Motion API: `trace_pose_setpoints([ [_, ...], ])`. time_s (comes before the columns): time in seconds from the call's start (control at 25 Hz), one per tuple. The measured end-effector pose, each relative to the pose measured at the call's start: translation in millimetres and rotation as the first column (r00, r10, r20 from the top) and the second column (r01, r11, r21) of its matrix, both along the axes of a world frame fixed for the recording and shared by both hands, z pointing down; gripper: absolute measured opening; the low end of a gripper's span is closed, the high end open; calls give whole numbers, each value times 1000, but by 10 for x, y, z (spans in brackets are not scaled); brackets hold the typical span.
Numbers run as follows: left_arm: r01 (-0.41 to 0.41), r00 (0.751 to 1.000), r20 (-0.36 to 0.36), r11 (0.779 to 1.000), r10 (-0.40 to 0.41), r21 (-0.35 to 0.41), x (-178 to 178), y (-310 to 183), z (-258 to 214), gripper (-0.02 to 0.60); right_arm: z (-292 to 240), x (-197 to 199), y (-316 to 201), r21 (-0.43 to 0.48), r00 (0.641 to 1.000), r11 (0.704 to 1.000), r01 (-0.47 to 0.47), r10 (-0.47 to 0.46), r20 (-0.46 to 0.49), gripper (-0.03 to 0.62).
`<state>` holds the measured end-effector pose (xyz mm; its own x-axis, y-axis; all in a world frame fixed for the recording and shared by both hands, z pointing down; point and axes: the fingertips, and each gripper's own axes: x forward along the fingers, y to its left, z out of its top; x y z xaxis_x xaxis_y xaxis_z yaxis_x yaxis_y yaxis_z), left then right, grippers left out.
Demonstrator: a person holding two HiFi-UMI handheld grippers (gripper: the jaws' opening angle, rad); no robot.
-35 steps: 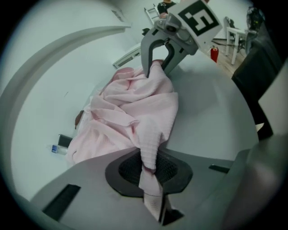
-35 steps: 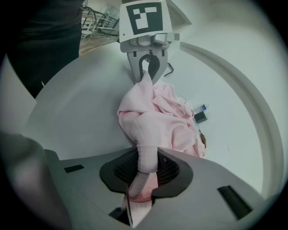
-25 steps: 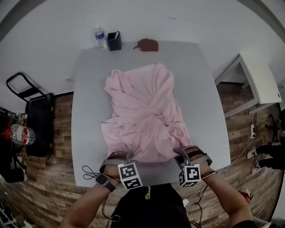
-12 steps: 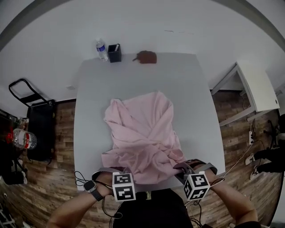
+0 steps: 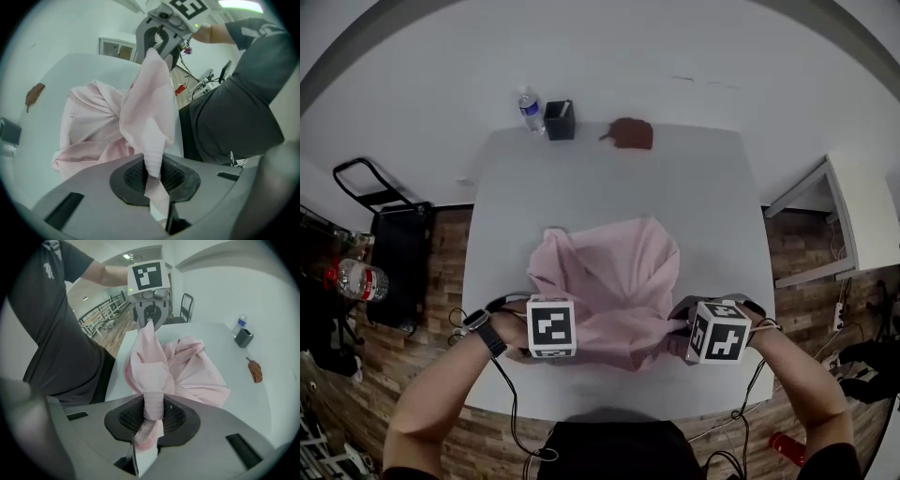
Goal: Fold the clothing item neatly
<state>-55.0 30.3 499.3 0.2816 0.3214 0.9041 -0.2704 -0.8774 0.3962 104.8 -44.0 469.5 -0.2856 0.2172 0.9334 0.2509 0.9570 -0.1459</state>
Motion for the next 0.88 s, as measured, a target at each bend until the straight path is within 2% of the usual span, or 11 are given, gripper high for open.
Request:
trace_pose_setpoints([
  [0.2, -10, 1000, 0, 989, 11, -150, -286, -589, 274, 34, 327, -266, -702, -136, 993, 985, -106, 96, -75, 75],
  [0.44, 14, 1000, 19, 960, -9, -279, -547, -1205, 690, 34, 764, -412, -1375, -235, 979, 961, -148, 108, -175, 75],
  [0.72, 61, 997, 55, 932, -45, -357, -704, -1568, 1055, 34, 1217, -536, -1880, -239, 964, 950, -203, 150, -221, 75],
  [0.8, 89, 995, 65, 933, -70, -349, -774, -1662, 1141, 34, 1309, -635, -2012, -192, 966, 960, -205, 167, -196, 80],
  [0.88, 146, 988, 97, 940, -121, -308, -871, -1786, 1295, 40, 1483, -712, -2115, -121, 967, 970, -208, 186, -175, 87],
])
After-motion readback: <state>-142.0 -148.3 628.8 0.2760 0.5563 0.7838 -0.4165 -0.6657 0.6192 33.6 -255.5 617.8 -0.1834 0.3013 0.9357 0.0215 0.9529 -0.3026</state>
